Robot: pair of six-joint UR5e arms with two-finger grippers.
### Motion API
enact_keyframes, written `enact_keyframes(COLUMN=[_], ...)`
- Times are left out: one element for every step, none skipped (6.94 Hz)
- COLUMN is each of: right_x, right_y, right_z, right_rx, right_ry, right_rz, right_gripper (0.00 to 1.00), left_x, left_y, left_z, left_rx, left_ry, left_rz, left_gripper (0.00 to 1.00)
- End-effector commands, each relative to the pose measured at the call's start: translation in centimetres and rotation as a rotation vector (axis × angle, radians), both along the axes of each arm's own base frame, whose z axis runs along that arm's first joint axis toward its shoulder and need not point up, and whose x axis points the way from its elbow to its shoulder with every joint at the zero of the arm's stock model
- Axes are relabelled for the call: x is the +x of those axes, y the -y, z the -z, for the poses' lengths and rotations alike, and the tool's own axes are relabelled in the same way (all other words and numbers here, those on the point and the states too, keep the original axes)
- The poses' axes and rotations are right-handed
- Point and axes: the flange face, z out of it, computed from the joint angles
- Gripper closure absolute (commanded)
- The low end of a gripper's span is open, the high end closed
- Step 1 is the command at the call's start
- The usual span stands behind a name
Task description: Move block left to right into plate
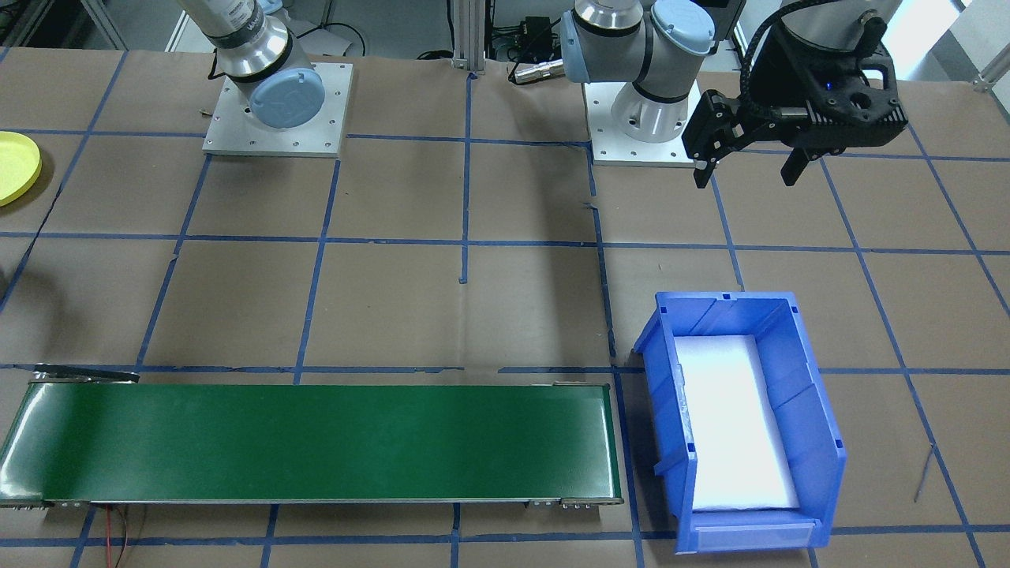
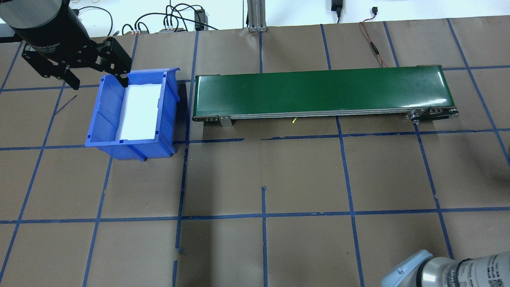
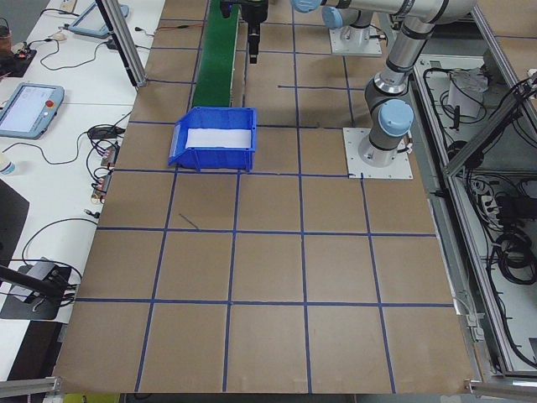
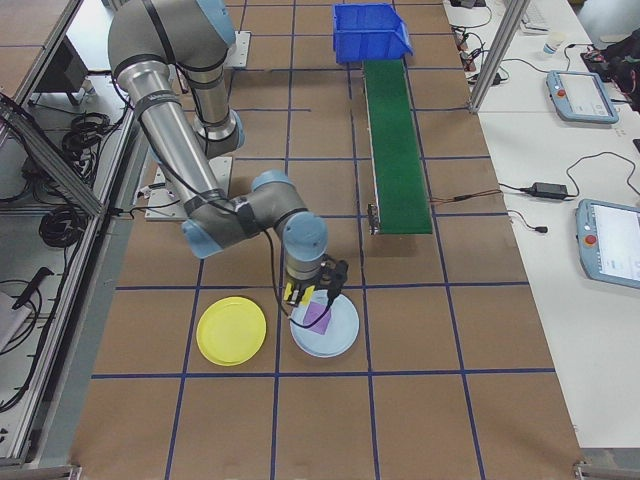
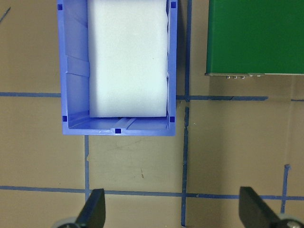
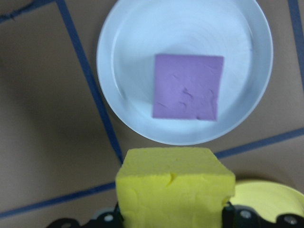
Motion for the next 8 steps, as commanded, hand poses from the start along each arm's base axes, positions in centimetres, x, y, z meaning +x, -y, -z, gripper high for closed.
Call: enact_keyframes(right_x=[-5.5, -6.0, -6.1, -5.9, -5.8, -5.8, -5.7, -5.7], right_y=[-12.7, -14.1, -14.1, -14.1, -14.2, -14.1, -14.1, -13.6], right_z=[4.4, 5.1, 5.0, 5.0, 5.1, 4.9, 4.5, 3.9], right_rx=[-0.020, -0.013, -0.016, -0.012, -0.011, -0.014, -0.016, -0.018], right_ry=[0.017, 0.017, 0.015, 0.016, 0.020, 0.017, 0.014, 0.003], right_rz=[-0.006, -0.079, -0.092, -0.088, -0.083, -0.069, -0.057, -0.063], right_gripper=[0.86, 0.78, 0.61, 0.35, 0.35, 0.34, 0.34, 0.34], left_x=[0.0, 0.0, 0.0, 0.0, 0.0, 0.0, 0.0, 0.0], left_y=[0.1, 0.0, 0.0, 0.0, 0.0, 0.0, 0.0, -0.1], left_z=[0.1, 0.0, 0.3, 0.2, 0.3, 0.3, 0.5, 0.4], left_rx=[0.002, 0.000, 0.006, 0.005, 0.006, 0.006, 0.009, 0.007], left_ry=[0.000, -0.001, -0.002, -0.001, -0.002, -0.003, -0.002, -0.003], left_rz=[0.000, 0.000, 0.000, 0.000, 0.000, 0.000, 0.000, 0.000], left_gripper=[0.00, 0.00, 0.00, 0.00, 0.00, 0.00, 0.00, 0.00])
